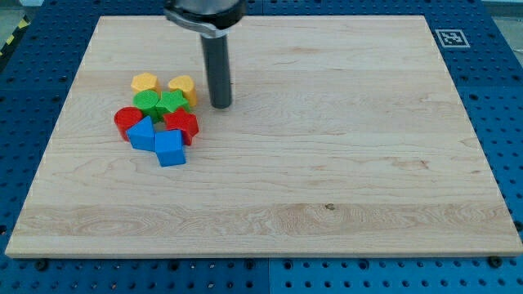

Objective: Move the green blocks slightly to the left

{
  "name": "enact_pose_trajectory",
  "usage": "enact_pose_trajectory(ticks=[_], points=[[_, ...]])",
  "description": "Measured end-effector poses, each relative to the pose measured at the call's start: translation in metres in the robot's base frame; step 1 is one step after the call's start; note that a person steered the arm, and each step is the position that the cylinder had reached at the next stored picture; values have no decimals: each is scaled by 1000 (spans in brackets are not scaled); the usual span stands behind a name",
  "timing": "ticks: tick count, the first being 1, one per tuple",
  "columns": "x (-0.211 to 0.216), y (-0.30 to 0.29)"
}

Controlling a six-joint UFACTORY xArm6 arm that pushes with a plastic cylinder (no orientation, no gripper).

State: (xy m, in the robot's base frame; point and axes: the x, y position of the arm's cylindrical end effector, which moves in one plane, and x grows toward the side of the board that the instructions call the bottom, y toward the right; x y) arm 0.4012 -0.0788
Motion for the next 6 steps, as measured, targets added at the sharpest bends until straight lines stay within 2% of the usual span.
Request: enact_pose_trajectory(ticks=[1,4,5,6], points=[[0,-30],[0,-67],[0,-23],[22,45]])
